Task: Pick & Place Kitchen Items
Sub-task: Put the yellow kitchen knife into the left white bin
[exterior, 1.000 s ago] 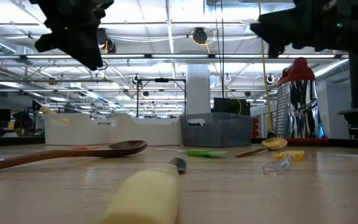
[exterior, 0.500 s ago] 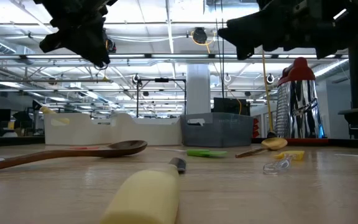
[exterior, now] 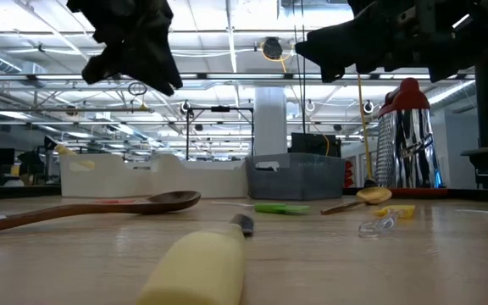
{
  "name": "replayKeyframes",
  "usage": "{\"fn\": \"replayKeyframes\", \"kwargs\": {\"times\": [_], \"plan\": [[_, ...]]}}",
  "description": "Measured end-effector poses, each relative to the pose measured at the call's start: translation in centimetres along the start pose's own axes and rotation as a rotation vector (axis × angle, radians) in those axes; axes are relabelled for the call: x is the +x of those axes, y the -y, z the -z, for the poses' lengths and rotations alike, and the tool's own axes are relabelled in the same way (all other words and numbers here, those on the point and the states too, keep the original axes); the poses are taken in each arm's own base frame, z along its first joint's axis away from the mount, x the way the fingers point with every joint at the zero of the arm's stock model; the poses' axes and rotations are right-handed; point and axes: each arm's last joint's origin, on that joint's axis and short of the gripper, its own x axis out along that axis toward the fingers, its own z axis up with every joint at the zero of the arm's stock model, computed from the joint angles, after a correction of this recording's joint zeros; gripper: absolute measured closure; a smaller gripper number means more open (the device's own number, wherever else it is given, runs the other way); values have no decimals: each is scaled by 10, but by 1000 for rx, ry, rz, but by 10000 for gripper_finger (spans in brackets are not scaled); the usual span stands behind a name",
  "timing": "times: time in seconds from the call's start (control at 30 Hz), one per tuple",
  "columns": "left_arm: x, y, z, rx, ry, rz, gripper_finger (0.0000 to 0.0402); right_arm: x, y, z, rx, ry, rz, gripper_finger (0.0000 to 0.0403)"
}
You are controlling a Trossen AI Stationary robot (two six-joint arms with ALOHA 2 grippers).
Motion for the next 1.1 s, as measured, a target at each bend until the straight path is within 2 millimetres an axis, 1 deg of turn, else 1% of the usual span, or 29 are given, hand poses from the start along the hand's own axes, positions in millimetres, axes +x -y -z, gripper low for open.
{"fn": "replayKeyframes", "kwargs": {"times": [0.13,0.3,0.43,0.5,0.6,0.7,0.77,0.83,0.97,1.03,1.1], "plan": [[17,15,17,-30,-131,112,321,0,0,2,33,-16,-1,261],[32,41,38,-63,-133,262,321,0,0,3,112,-34,0,261],[42,56,54,-78,-203,285,321,0,-1,5,153,-48,-2,261],[42,66,60,-63,-227,285,321,-1,-1,6,166,-52,-1,261],[36,91,61,-17,-227,321,321,-2,-1,8,198,-57,-1,261],[22,114,55,26,-209,290,321,-2,-1,7,232,-52,-1,261],[16,124,51,39,-207,215,321,-2,-1,7,240,-45,-1,261],[15,131,50,44,-218,146,321,-1,-2,7,243,-49,-5,261],[26,143,56,33,-243,60,321,-1,-6,7,241,-52,-19,261],[37,147,63,20,-264,50,321,0,-9,7,241,-56,-29,261],[49,147,72,4,-289,25,321,0,-11,7,239,-55,-38,261]]}}
